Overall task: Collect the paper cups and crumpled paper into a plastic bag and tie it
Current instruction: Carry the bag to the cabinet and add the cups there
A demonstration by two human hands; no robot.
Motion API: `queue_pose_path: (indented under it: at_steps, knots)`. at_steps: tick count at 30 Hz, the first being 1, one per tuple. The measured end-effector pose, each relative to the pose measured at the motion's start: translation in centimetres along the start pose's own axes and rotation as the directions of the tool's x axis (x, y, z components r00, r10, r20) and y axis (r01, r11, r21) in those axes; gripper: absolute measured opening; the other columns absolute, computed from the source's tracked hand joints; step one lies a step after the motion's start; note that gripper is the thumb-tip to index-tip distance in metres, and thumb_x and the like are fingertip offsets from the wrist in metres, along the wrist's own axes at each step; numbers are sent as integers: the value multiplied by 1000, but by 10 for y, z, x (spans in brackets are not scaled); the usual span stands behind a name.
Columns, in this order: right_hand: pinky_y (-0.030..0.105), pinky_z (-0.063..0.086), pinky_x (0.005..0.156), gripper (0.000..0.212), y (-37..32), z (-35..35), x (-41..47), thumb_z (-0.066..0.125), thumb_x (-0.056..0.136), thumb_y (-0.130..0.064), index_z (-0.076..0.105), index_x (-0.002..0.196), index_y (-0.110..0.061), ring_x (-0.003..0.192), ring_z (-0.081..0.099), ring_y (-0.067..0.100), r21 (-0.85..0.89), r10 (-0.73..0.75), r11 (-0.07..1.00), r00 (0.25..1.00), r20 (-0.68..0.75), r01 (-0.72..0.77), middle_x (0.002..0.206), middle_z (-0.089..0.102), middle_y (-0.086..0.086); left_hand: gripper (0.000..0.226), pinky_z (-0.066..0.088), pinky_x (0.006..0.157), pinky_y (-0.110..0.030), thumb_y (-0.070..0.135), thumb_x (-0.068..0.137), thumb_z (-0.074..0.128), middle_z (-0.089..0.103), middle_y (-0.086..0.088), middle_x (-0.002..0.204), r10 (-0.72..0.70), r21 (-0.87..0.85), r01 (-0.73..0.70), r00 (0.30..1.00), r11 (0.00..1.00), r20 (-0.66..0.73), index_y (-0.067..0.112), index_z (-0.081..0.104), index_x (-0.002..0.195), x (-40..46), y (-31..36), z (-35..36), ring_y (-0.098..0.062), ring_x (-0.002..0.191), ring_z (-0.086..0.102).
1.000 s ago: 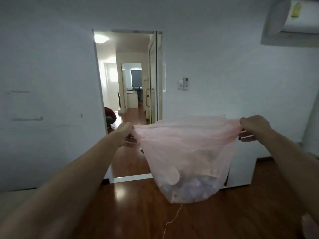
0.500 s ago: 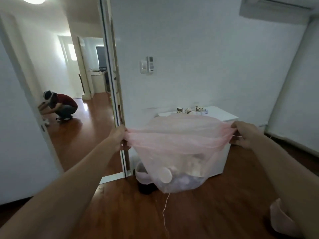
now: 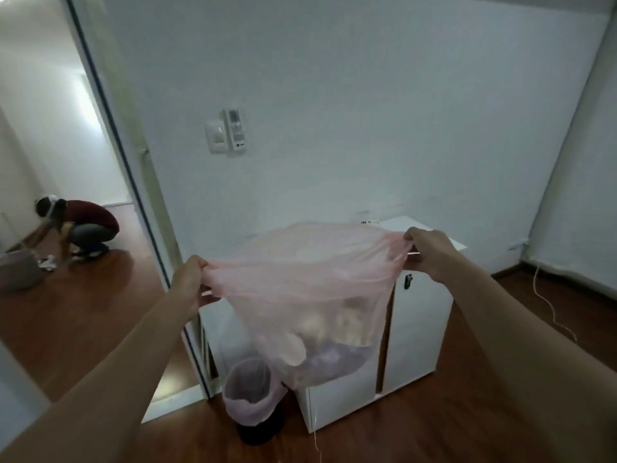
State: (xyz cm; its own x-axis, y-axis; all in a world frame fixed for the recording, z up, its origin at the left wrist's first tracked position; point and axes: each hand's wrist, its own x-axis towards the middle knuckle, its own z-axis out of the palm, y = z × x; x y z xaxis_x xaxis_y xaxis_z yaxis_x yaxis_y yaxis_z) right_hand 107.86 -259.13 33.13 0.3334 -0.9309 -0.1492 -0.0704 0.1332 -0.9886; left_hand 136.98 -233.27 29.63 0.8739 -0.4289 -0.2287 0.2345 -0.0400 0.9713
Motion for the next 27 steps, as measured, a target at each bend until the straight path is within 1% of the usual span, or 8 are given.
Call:
queue_pose_path:
  at_steps: [6,12,15,19,22,23,25,27]
  knots:
    - [42,60,71,16,-30,35,127,50,88,-4,63,92,4,74,66,37,78,-31,997,994,102,23,85,67,19,21,48,34,-22,14,90,40,54,-7,75,121,-119,-134,986,984,-113,16,52,73,89,36,57,-21,65,52]
    - [31,54,52,21,-34,77,245,50,88,-6,63,98,7,68,67,36,83,-57,996,984,168,43,85,67,21,17,48,38,-19,18,83,42,58,1,60,210,-121,-225,970,967,-124,15,55,73,196,40,101,-17,57,53]
    - [37,57,59,23,-22,89,301,51,89,-7,63,100,9,73,69,39,59,-41,998,986,163,32,87,67,25,18,44,36,-17,13,84,42,58,-1,53,194,-102,-208,972,973,-132,8,52,69,245,19,124,-24,59,48]
    - [36,57,65,21,18,93,357,52,92,-7,64,101,7,77,69,34,-47,28,999,980,198,-19,93,68,22,14,46,30,-24,0,92,44,55,-18,80,165,203,-141,981,969,-104,-1,58,88,282,-18,163,-30,64,53]
    - [45,60,80,25,50,89,393,51,95,-11,64,104,8,90,69,39,-138,81,989,967,242,-48,101,69,25,25,49,32,-36,-14,90,47,53,-15,78,158,444,-100,983,890,-97,5,57,76,302,-43,187,-32,65,58]
    - [49,59,85,26,59,86,403,51,96,-12,64,105,8,93,69,41,-164,88,985,960,265,-45,102,71,25,27,50,38,-41,-10,90,49,52,-17,77,143,459,-76,983,885,-113,8,55,71,309,-47,189,-33,66,58]
    - [50,58,86,27,69,83,424,51,97,-13,63,102,10,94,70,42,-196,102,980,943,318,-40,101,71,26,16,50,51,-34,16,82,59,55,-21,81,114,440,-29,979,897,-167,7,55,70,319,-39,189,-33,70,54]
    - [46,60,81,29,74,83,444,52,97,-13,58,98,15,93,69,44,-218,95,976,919,382,-11,103,67,32,43,51,62,-30,41,54,60,61,-19,89,167,513,-75,977,855,-134,11,59,85,330,-28,186,-36,82,56]
